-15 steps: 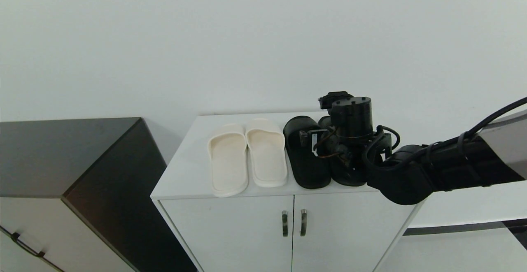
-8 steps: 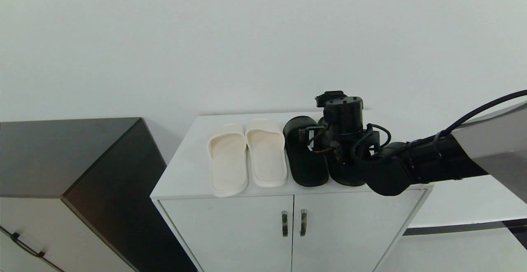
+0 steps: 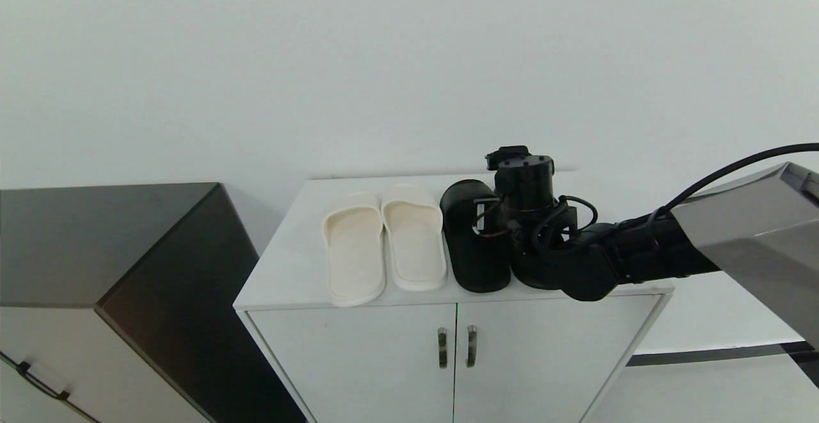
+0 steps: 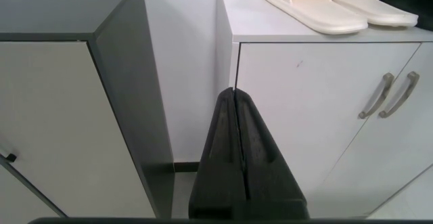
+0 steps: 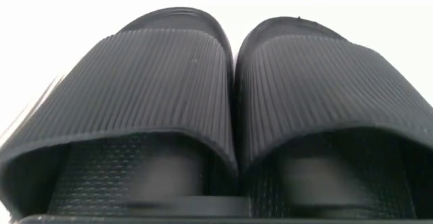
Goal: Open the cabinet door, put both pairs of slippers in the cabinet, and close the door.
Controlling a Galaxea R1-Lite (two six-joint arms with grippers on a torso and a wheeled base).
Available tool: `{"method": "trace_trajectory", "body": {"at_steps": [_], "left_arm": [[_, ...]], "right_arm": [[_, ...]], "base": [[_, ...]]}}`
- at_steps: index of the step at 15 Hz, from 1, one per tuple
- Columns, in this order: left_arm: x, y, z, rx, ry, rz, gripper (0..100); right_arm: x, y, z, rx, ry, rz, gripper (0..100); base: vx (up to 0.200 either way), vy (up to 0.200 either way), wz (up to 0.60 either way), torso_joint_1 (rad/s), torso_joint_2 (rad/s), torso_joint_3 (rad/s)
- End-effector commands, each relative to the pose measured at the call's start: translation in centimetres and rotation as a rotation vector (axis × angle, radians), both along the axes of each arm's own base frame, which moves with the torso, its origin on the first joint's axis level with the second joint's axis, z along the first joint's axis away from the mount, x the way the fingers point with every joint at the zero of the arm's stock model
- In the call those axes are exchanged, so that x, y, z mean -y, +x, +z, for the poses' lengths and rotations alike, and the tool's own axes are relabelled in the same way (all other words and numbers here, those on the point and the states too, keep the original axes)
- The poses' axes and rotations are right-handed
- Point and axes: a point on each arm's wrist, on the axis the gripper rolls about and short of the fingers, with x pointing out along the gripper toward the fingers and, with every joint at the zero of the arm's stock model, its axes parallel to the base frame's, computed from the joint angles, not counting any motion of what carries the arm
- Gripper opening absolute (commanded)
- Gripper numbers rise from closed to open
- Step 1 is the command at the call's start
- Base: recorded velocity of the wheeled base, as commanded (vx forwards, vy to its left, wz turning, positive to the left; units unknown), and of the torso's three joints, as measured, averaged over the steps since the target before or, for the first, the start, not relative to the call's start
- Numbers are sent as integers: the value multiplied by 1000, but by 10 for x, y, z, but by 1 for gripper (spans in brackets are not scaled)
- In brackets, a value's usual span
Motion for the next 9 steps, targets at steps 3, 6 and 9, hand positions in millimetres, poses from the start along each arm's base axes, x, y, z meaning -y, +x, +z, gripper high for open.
{"method": "trace_trajectory", "body": {"at_steps": [3, 6, 9], "left_arm": [[0, 0, 0, 0, 0, 0, 0], [0, 0, 0, 0, -2, 0, 0], [0, 0, 0, 0, -2, 0, 0]], "right_arm": [[-1, -1, 4, 8, 5, 4, 0], [5, -9, 11, 13, 6, -15, 0], [20, -36, 27, 19, -23, -30, 0]], "base": [[0, 0, 0, 0, 0, 0], [0, 0, 0, 0, 0, 0], [0, 0, 0, 0, 0, 0]]}}
